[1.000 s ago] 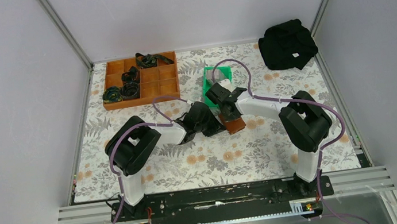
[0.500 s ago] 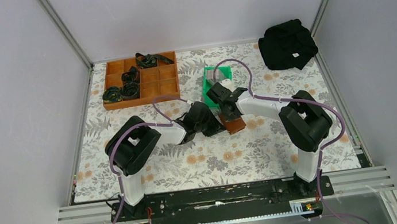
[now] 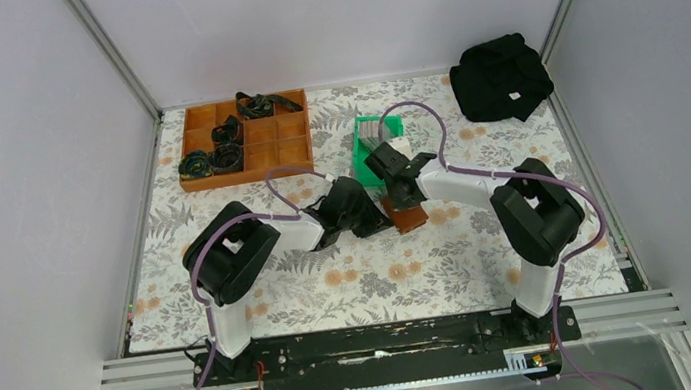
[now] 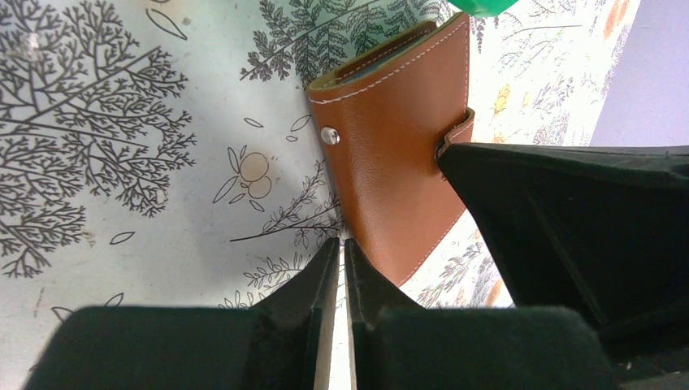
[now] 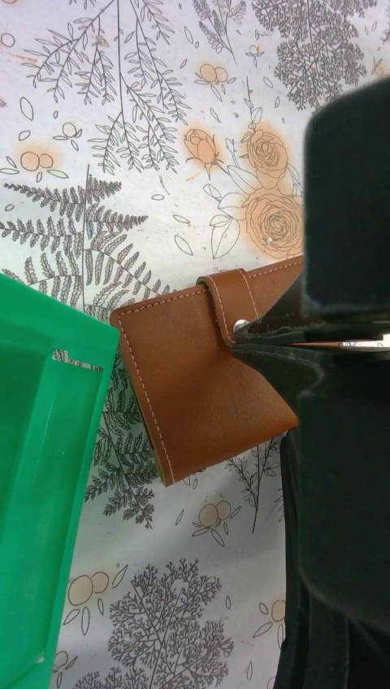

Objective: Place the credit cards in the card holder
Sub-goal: Close the card holder at the center of the board.

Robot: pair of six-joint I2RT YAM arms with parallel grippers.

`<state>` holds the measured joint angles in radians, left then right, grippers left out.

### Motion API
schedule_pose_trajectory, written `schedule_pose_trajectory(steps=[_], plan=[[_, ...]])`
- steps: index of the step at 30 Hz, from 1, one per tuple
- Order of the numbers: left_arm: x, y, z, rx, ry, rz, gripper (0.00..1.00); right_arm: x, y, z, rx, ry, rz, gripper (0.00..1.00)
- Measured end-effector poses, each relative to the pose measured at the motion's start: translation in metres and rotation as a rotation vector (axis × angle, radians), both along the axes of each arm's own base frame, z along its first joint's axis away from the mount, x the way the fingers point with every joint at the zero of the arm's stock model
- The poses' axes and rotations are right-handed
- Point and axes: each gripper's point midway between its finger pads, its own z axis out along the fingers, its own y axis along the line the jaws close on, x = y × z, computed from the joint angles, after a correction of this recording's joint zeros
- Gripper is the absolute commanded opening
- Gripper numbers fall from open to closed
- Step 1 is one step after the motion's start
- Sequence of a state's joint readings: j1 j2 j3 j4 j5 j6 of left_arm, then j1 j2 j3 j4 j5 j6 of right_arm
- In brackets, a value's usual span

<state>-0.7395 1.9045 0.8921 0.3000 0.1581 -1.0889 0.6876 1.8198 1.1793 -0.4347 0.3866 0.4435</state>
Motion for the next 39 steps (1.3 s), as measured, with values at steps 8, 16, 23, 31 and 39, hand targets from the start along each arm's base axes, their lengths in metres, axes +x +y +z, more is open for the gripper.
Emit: schedule_pose_trajectory(steps=[8,16,23,31,39], plan=[[0.000,0.000,0.000,0.000,0.000,0.000,0.14,0.000,-0.001,-0.001,0.057,-0.002,-0.032,0.00],[0.001,0.000,0.000,0.000,0.001,0.001,0.14,-0.004,-0.001,-0.006,0.126,-0.030,-0.072,0.00],[0.001,0.000,0.000,0.003,0.003,0.002,0.20,-0.002,0.002,-0.003,0.171,-0.041,-0.085,0.32],[0.009,0.013,0.007,0.097,-0.056,0.014,0.45,-0.002,0.000,0.002,0.111,0.019,-0.038,0.51],[0.011,0.057,0.023,0.301,-0.120,0.051,0.60,0.017,0.007,0.047,0.125,-0.055,0.010,0.60]])
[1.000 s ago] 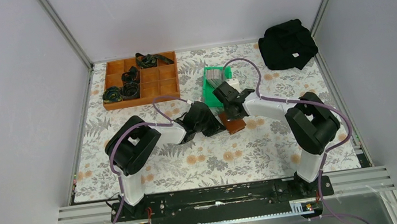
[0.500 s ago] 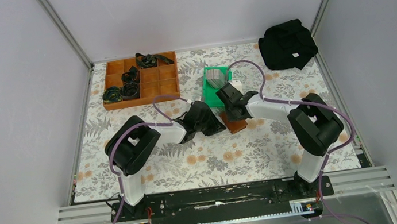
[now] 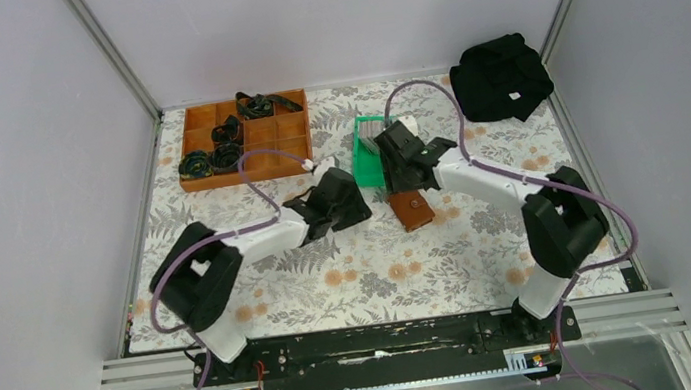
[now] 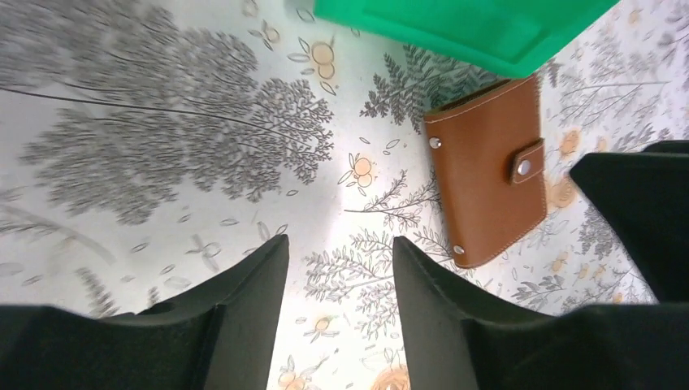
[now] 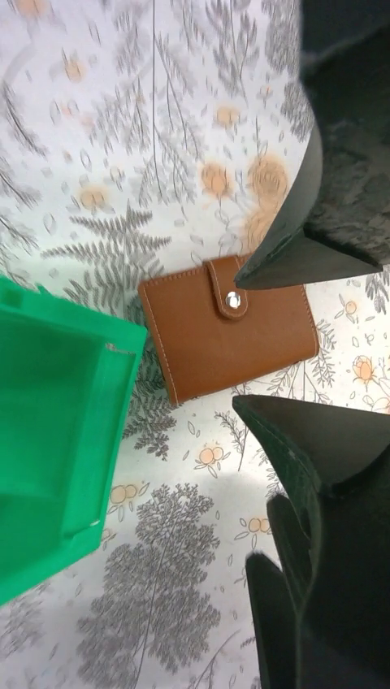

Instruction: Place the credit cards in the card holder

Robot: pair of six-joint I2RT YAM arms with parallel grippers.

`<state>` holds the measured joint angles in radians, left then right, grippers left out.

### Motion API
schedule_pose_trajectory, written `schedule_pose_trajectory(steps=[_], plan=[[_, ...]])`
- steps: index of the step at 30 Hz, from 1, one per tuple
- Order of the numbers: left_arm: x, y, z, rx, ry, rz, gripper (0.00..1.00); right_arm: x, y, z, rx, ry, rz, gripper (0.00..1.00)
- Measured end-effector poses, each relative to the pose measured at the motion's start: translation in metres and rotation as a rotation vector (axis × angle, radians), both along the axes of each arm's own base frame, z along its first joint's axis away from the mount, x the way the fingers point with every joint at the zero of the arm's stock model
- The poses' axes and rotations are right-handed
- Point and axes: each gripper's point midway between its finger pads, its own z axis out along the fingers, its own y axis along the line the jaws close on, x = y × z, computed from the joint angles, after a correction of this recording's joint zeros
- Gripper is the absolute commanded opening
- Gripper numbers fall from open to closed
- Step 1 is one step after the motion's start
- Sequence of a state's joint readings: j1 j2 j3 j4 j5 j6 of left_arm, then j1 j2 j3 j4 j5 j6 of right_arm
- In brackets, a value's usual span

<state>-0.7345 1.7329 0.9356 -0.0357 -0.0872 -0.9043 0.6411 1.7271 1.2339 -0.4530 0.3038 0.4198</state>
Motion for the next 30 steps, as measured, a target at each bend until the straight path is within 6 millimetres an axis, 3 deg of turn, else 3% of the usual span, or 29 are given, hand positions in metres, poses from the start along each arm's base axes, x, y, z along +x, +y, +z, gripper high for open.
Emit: schedule_pose_trajectory(steps=[3,5,7,8,11,15,19,23,30], plan=[[0.003,0.017,0.026,0.030,-0.067,0.037,0.65,0.003,-0.008,0.031,0.007,-0.079,-0.004,0.66],[0.003,0.031,0.046,0.043,-0.123,0.073,0.74,0.004,-0.017,0.053,0.018,-0.142,-0.024,0.71],[0.001,0.046,0.061,0.056,-0.170,0.107,0.77,0.002,-0.033,0.065,0.023,-0.185,-0.056,0.76],[-0.001,0.055,0.068,0.067,-0.194,0.128,0.95,0.001,-0.042,0.067,0.019,-0.198,-0.077,0.80],[-0.005,0.079,0.085,0.103,-0.252,0.181,1.00,-0.012,-0.081,0.062,-0.029,-0.216,-0.155,0.90],[-0.010,0.109,0.106,0.137,-0.329,0.260,1.00,-0.031,-0.115,0.056,-0.098,-0.228,-0.225,0.99],[-0.019,0.140,0.120,0.170,-0.403,0.332,1.00,-0.045,-0.133,0.054,-0.131,-0.231,-0.288,0.99],[-0.030,0.165,0.118,0.225,-0.437,0.359,1.00,-0.059,-0.147,0.047,-0.167,-0.202,-0.354,0.99],[-0.039,0.183,0.112,0.274,-0.448,0.378,1.00,-0.083,-0.166,0.042,-0.190,-0.186,-0.433,0.99]])
